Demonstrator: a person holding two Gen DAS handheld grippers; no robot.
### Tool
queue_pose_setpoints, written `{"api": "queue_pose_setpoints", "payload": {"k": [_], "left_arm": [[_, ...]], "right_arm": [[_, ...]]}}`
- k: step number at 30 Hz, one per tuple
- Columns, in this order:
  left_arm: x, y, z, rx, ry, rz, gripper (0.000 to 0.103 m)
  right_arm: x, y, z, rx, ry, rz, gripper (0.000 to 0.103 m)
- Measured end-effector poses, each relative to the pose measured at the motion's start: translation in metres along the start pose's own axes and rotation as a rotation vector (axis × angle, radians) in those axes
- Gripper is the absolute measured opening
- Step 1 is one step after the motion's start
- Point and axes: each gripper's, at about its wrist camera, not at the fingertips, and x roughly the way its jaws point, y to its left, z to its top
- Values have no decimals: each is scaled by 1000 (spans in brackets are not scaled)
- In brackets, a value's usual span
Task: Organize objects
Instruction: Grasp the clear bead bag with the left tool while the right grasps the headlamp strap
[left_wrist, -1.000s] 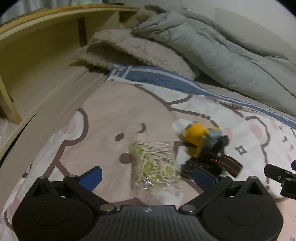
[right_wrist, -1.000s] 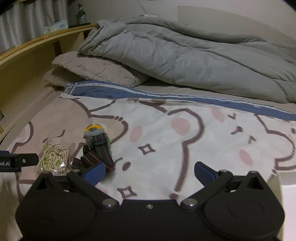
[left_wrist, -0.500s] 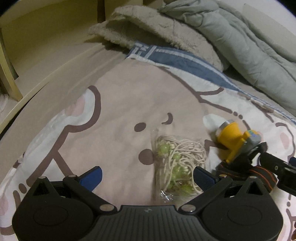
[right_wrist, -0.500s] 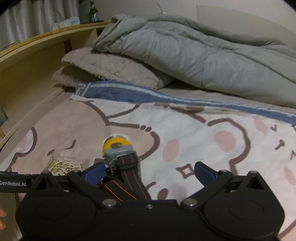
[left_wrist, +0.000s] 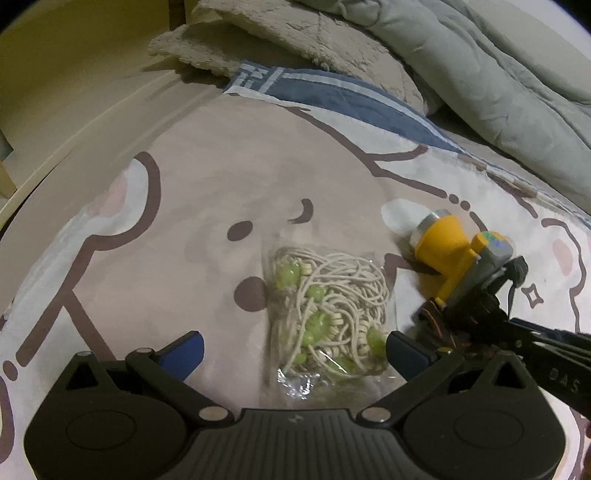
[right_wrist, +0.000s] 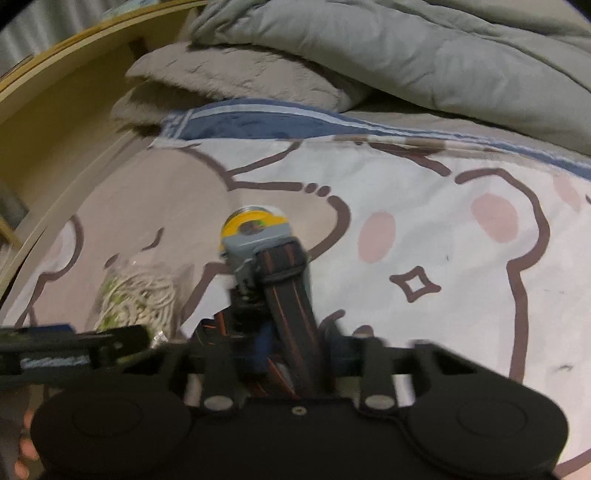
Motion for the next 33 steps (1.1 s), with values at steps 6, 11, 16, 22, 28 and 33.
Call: {"api": "queue_pose_setpoints", "payload": {"k": [6,11,16,22,28,33], "left_arm": [[-1,-1,-3,-4,26,-28,96],[-3,-1,-3,-17,45,-66,71],[-9,6,-4,-58,73,-130,50],[-19,17,-12,-52,95,-185,44],[-33,26,-21,-27,109,-199,40],[-47,29,-31,58,149,-201,40]], "right_arm": [[-23,3,-2,-71,-2,11,3],[-43,1,-9,-125,20,20,2],[-66,1,-22,-166,47,23,2],[-98,5,-49,-197,90,48,0],[-123,8,-68,-185,71,31,0],[-121,10,-57,-137,23,-9,6]]}}
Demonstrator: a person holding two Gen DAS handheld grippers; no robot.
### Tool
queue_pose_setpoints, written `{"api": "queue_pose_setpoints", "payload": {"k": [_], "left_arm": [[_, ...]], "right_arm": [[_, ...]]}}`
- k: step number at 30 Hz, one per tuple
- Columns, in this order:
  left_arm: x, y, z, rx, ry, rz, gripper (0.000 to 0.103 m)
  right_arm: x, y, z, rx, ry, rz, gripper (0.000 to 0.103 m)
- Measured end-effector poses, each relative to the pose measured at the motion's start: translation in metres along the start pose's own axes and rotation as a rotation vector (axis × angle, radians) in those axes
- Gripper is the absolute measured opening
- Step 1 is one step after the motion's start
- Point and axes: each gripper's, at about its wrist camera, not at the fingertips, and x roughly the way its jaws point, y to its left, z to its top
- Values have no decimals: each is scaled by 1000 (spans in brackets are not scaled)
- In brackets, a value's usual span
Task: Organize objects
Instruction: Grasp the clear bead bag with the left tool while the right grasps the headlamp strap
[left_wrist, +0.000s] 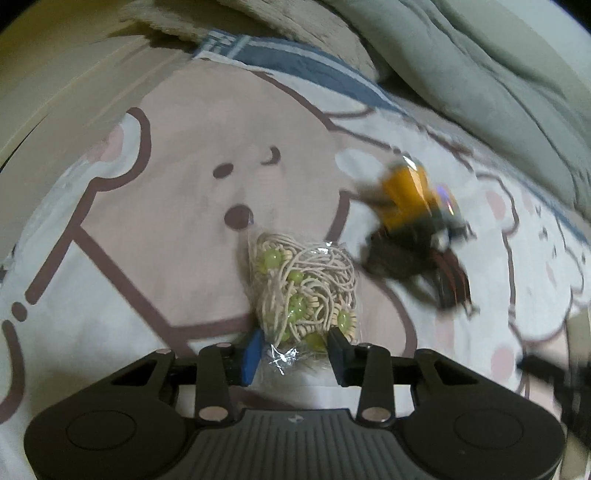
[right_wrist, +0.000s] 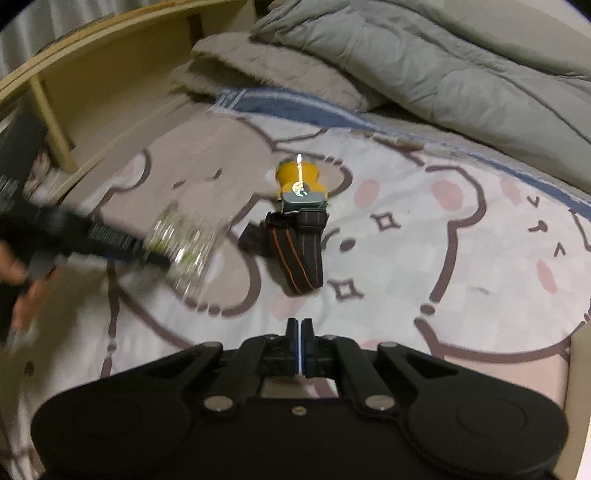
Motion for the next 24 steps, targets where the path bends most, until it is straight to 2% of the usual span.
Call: {"api": "queue_pose_setpoints", "payload": {"k": [2,4,5,6,7,8,9,16,19,21,22,23,24], "left_arm": [[-2,1,-4,30,13,3,41],[-3,2,-6,38,10,9,43],[-4,1,-6,33,3,12,48],[-3,-1,-7,33,4,25,60],[-2,-4,-6,40,1,35,69],[-1,-7,-6,47,-11,44,85],[0,-11,-6,57,-19,51,91],[26,-30,-7,99,20,115,96],[35,-33,-7,119,28,146,97],[38,-35,-6,127,29,157,100],[40,-37,-6,130,30,163,100],[41,-38,-5,132,31,168,101],[42,-38,-4,133,32,172,101]], "right_arm": [[4,-1,7,30,-32,-12,24],[10,0,13,35,-55,-29,26],[13,0,16,31,-65,-40,29],[19,0,20,29,-75,-55,32],[24,0,23,31,-83,-65,42],[29,0,26,33,-94,-79,49],[34,0,29,33,-105,-90,50],[70,1,49,62,-127,-78,69],[89,8,53,0,-93,-92,69],[100,11,53,-53,-60,-120,66],[104,12,52,-70,-51,-125,59],[107,12,52,-80,-44,-119,45],[109,12,51,-81,-40,-106,35]]}}
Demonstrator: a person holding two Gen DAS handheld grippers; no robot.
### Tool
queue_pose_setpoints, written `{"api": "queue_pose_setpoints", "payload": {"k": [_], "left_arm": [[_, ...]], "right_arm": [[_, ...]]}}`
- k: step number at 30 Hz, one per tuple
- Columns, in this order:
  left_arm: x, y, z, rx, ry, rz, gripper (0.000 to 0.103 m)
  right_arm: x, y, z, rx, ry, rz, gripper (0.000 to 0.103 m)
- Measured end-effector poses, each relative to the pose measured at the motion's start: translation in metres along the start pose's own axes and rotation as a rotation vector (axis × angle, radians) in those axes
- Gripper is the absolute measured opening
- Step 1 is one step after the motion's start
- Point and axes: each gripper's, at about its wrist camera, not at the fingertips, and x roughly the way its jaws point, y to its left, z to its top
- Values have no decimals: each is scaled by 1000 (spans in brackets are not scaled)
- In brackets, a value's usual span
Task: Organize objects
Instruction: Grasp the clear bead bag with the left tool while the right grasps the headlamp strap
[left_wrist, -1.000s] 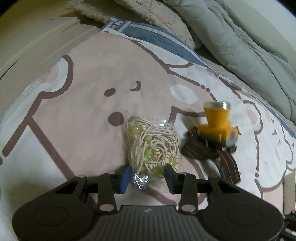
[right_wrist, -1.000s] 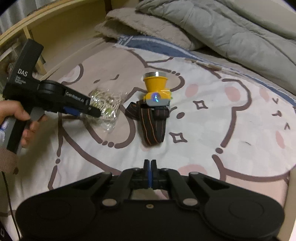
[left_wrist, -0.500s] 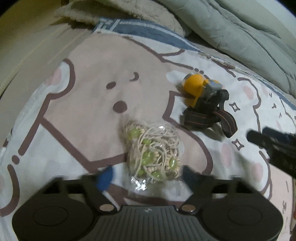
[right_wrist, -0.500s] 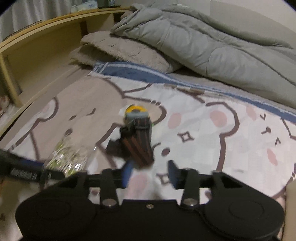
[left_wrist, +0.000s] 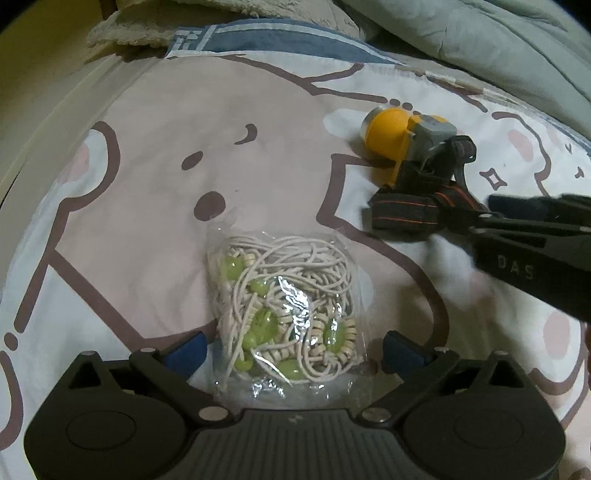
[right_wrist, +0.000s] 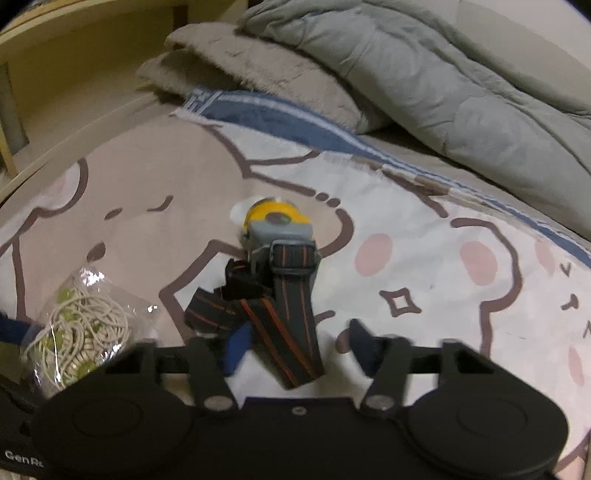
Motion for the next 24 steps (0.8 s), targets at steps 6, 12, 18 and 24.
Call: {"api": "queue_pose_setpoints", "payload": {"k": [6,12,18,24], "left_arm": [[0,2,-2,-20,-15,-11,102],[-2,5,-4,-35,-15,-12,103],[-5,11,-4,-51,-1,-10,103],[-8,16,-4,-72,11,-41,86]], "right_arm": [[-12,-1,-4,-26,15,41,0],[-45,-2,-13,-55,27,106,0],[-62,6,-27,-86,61,134,0],[-54,3,-30,-37,63,133,0]]}}
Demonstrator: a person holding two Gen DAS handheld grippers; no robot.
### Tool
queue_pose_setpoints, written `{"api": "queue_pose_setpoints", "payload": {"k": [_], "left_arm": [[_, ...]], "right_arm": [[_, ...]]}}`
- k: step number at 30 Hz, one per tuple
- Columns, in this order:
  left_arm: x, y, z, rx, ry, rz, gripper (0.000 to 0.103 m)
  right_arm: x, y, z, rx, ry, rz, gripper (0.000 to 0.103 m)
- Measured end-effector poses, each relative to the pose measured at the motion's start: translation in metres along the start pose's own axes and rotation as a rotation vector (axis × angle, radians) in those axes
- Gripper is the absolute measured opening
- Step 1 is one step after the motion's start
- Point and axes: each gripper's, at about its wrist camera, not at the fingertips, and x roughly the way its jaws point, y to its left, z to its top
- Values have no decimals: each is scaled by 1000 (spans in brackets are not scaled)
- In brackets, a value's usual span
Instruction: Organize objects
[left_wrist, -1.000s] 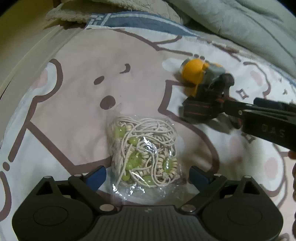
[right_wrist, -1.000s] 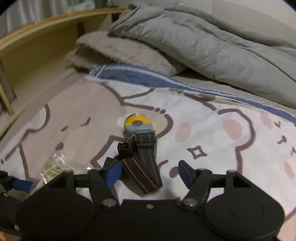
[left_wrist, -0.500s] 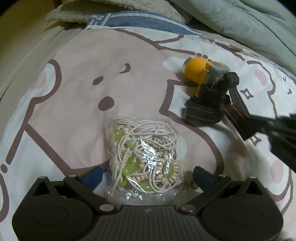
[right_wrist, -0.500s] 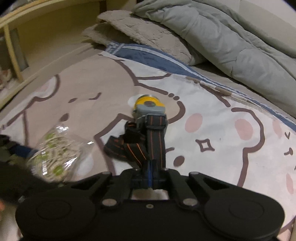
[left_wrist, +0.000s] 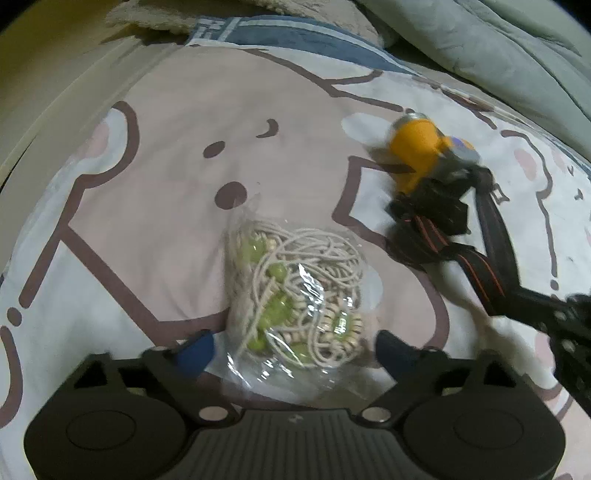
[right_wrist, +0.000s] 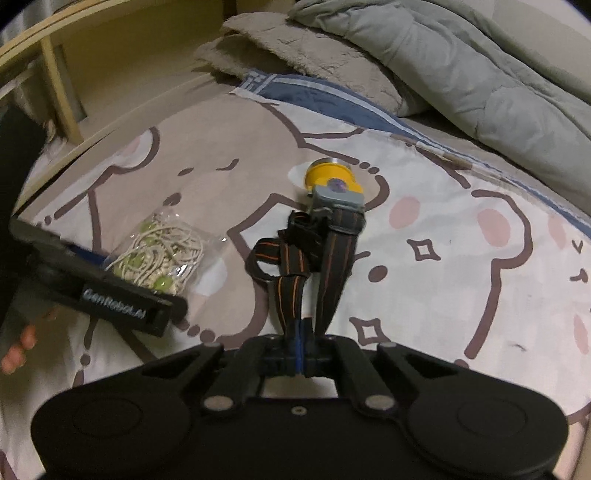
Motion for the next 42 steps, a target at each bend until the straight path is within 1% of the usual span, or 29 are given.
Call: {"api": "queue_pose_setpoints", "payload": {"k": [2,3,9,12,15,16,18,19,20,21,23,27,31,36,38,40,42], "left_arm": [[-1,0,0,3,1,-13,81],[-1,1,1,1,3,-19,80],[1,0,0,15,6,-21,81],[2,-2,0,26,9,-14,83],[4,-3,0,36,13,-21,88],[4,-4,0,43,14,-21,88],[5,-6,-1,59,17,-17,87],[6,-6,0,65,18,-14,87],[6,-6,0,65,18,-10,83],[6,-5,1,62,15,-1,81],[5,-2,2,46,14,-10,79],[4,0,3,36,9,-17,77],[1,0,2,45,5,-15,76],[-4,-2,-1,50,7,-19,74],[-7,-3,-4,58,7,-21,73],[-10,-4,-7,64,8,-25,73],[-14,-6,-11,70,10,-34,73]], "right_arm": [[7,-2,2,16,5,5,0],[10,-3,2,22,9,10,0],[29,-1,3,13,41,75,2],[38,3,4,-20,64,103,7],[48,9,7,-52,85,112,17],[51,11,8,-63,90,109,18],[54,15,8,-91,94,93,14],[54,16,8,-102,97,86,4],[52,17,7,-110,108,92,2],[49,16,6,-113,116,99,2],[40,15,2,-128,135,111,1],[15,14,-12,-181,167,133,1],[-12,9,-29,-168,180,154,1],[-49,13,-63,-166,210,187,1],[-64,14,-77,-171,213,171,1],[-79,11,-91,-136,221,202,1],[-92,13,-104,-137,224,206,1]]}}
